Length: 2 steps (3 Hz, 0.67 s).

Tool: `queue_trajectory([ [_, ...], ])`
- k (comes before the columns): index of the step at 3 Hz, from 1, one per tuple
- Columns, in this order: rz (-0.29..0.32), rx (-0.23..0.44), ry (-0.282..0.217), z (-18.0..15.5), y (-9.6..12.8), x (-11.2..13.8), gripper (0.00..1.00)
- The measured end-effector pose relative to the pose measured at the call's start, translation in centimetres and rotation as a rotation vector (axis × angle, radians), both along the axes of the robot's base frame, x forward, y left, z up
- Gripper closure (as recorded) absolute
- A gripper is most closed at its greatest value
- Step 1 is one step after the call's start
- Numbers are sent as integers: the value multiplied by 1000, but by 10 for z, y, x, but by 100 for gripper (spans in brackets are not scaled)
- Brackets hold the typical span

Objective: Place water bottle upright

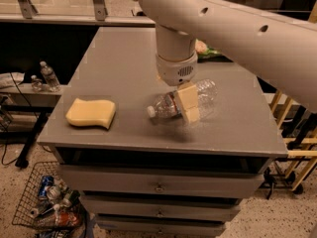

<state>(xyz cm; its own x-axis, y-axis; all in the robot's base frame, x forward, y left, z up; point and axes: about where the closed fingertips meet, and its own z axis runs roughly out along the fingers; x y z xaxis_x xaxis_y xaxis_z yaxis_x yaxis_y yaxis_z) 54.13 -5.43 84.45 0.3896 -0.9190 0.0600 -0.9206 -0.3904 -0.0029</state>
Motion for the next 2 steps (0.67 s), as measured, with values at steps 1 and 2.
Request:
queue_trajectory([
  [1, 7, -11, -13, -1, 0, 3, 18],
  [2, 15, -17, -17, -2, 0, 6, 43],
])
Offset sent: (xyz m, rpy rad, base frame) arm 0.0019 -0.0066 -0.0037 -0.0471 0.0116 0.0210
